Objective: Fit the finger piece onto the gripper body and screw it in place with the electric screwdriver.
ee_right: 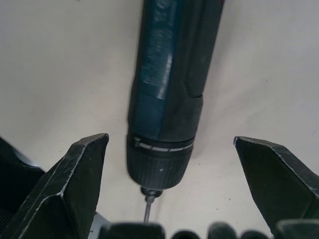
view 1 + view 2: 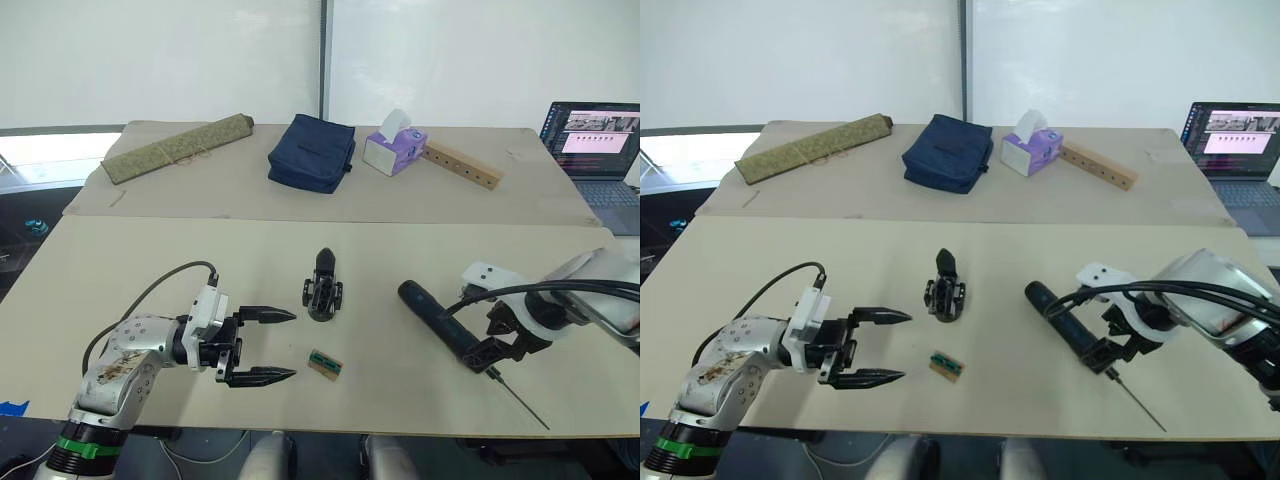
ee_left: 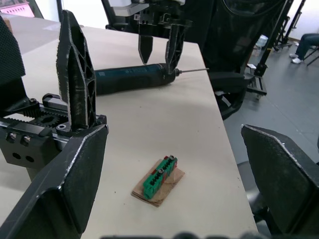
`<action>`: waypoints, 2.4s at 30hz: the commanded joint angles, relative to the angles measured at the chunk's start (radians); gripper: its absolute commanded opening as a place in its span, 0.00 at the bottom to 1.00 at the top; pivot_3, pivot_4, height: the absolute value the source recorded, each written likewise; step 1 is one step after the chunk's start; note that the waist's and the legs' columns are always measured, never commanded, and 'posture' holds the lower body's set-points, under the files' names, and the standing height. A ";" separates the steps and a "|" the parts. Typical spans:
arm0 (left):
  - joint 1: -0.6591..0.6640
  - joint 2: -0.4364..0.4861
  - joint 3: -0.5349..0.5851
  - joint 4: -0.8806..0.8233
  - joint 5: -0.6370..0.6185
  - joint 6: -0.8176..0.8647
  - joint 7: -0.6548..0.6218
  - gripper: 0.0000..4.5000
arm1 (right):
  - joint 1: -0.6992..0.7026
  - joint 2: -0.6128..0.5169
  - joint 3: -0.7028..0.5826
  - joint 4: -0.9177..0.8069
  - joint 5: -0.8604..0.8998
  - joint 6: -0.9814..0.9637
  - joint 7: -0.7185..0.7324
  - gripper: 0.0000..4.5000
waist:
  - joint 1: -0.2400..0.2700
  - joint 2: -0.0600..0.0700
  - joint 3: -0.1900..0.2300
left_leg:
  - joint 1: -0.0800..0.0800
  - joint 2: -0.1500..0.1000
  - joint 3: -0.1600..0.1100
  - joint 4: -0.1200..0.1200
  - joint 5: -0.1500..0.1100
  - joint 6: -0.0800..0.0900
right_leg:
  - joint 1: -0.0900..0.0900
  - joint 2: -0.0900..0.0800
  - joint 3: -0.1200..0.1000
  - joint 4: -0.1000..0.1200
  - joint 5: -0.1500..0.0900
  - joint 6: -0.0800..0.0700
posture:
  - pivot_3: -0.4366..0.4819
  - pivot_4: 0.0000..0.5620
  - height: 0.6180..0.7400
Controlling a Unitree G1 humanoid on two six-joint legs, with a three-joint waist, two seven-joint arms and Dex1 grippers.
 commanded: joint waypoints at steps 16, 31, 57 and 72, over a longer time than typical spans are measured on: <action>0.015 -0.037 -0.033 0.028 0.035 -0.081 -0.017 1.00 | -0.008 0.113 0.046 0.045 -0.097 -0.085 -0.060 0.42 | -0.011 -0.007 -0.004 | 0.003 0.001 0.000 0.001 0.000 0.000 | 0.002 0.002 0.000 0.001 0.001 -0.001 | 0.48 0.27 1.00; -0.027 0.036 0.032 0.171 0.039 -0.192 -0.133 1.00 | 0.209 0.028 -0.724 -0.078 0.191 -0.032 0.026 0.42 | 0.008 -0.004 -0.003 | -0.008 0.000 0.001 0.004 0.000 0.000 | -0.012 0.001 0.000 0.010 0.001 -0.001 | 0.48 0.27 1.00; -0.104 -0.143 -0.186 0.361 0.289 -0.307 -0.032 1.00 | 0.579 0.844 -0.670 -0.461 0.237 -1.018 -0.035 0.42 | -0.010 -0.004 -0.003 | -0.006 0.000 0.001 0.010 0.000 0.001 | -0.011 0.004 0.002 0.016 0.001 0.000 | 0.48 0.27 1.00; -0.079 -0.211 -0.274 0.398 0.362 -0.382 0.022 1.00 | 0.622 0.796 -0.491 -0.331 0.108 -1.248 0.034 0.42 | 0.002 -0.004 -0.004 | 0.006 -0.001 0.001 0.010 -0.002 0.003 | 0.005 0.001 0.001 0.011 0.000 0.001 | 0.48 0.27 1.00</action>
